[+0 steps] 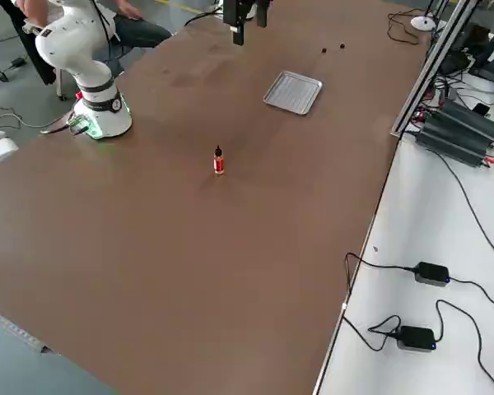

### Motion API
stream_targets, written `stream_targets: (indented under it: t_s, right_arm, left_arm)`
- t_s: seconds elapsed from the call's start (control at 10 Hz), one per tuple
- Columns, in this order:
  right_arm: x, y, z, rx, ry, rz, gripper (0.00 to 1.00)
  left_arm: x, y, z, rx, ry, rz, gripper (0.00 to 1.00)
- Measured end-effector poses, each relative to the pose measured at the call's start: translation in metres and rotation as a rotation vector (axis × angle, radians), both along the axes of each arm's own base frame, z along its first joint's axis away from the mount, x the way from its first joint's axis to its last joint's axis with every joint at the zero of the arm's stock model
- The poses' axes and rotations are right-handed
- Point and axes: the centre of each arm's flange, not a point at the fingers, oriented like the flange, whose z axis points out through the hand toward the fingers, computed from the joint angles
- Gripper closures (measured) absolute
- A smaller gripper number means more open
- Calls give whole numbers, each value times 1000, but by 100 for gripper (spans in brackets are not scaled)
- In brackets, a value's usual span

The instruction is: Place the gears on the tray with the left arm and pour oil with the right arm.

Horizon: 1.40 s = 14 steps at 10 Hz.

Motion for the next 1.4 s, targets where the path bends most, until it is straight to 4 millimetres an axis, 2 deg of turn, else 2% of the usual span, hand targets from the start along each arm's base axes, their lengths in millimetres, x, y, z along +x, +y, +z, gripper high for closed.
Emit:
stream_targets:
  t_s: [0.3, 0.6, 0.9, 1.2, 1.3, 1.4]
  right_arm:
    - [3, -5, -12, -3, 35, 101, 0]
    - [10, -24, -32, 79, 55, 211, 0]
    - [10, -62, -45, 178, 33, 281, 0]
    - [16, -136, -71, 269, -74, 367, 0]
    - [19, -146, -81, 274, -85, 420, 0]
    - [23, -145, -89, 288, -100, 476, 0]
  left_arm:
    - [-14, -9, -73, -1, 2, 14, 1]
    - [-21, -11, -130, 79, 16, 45, 1]
    - [-30, -16, -186, 53, -31, 45, 1]
    - [-41, -16, -232, 29, -23, 47, 1]
    - [-41, -16, -244, 23, -14, 53, 1]
    - [-43, -18, -257, 21, 0, 50, 1]
